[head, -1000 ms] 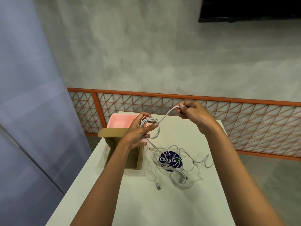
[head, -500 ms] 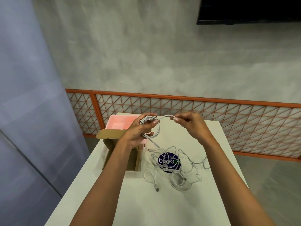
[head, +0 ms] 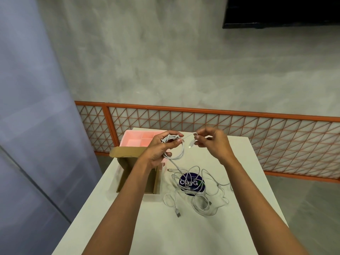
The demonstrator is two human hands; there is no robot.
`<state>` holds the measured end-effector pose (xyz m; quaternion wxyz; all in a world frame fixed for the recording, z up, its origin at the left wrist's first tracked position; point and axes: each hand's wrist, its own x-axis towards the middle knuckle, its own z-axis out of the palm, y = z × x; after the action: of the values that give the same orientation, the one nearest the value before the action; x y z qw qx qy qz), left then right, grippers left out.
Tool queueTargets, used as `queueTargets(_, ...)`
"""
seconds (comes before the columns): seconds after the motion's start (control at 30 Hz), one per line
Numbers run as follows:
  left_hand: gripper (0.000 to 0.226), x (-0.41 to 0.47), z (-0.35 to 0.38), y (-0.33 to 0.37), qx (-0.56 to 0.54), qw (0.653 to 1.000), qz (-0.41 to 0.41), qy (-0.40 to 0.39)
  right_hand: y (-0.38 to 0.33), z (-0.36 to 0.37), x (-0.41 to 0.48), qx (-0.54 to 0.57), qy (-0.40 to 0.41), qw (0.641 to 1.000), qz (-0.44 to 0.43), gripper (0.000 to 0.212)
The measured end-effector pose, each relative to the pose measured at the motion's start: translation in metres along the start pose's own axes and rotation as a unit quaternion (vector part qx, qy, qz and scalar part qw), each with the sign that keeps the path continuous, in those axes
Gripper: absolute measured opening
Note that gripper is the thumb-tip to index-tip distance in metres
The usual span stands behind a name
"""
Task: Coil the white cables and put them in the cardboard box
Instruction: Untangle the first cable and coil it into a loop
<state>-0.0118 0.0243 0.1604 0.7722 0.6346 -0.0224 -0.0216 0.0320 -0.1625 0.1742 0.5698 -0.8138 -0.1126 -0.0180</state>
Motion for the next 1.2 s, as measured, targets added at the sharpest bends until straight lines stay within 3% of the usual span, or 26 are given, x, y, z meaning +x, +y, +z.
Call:
queueTargets(0.2, 0.014, 0.005, 0.006, 0.001, 0.061, 0.997, 0.047, 0.033, 0.007, 0.029, -0.010, 0.251, -0.036, 0.959, 0.129, 0.008)
queueTargets(0.33, 0.014, 0.006, 0.003, -0.002, 0.082, 0.993, 0.063, 0.052, 0.004, 0.036, -0.014, 0.301, -0.080, 0.937, 0.159, 0.013)
queueTargets(0.5, 0.014, 0.010, -0.001, -0.005, 0.106, 0.990, 0.069, 0.068, 0.002, 0.037, -0.010, 0.225, -0.173, 0.946, 0.158, 0.017)
queueTargets(0.7, 0.006, 0.015, 0.003, -0.005, 0.147, 0.982, 0.080, 0.089, -0.011, 0.033, -0.017, 0.150, -0.222, 0.957, 0.108, 0.026)
queueTargets(0.77, 0.006, 0.017, 0.002, -0.005, 0.139, 0.983, 0.084, 0.089, -0.013, 0.031, -0.016, 0.118, -0.197, 0.970, 0.077, 0.026)
queueTargets(0.87, 0.006, 0.017, 0.001, -0.003, 0.168, 0.977, 0.093, 0.093, -0.017, 0.029, -0.015, -0.038, -0.119, 0.992, 0.003, 0.024)
queueTargets(0.97, 0.012, 0.019, 0.002, 0.000, 0.191, 0.970, 0.101, 0.110, -0.019, 0.030, -0.014, -0.168, -0.044, 0.983, -0.057, 0.020)
queueTargets(1.07, 0.011, 0.020, 0.001, 0.000, 0.194, 0.969, 0.104, 0.115, -0.022, 0.031, -0.013, -0.234, 0.002, 0.968, -0.092, 0.017)
queueTargets(1.2, 0.013, 0.018, 0.001, 0.002, 0.216, 0.963, 0.110, 0.114, -0.024, 0.027, -0.013, -0.231, -0.009, 0.967, -0.108, 0.014)
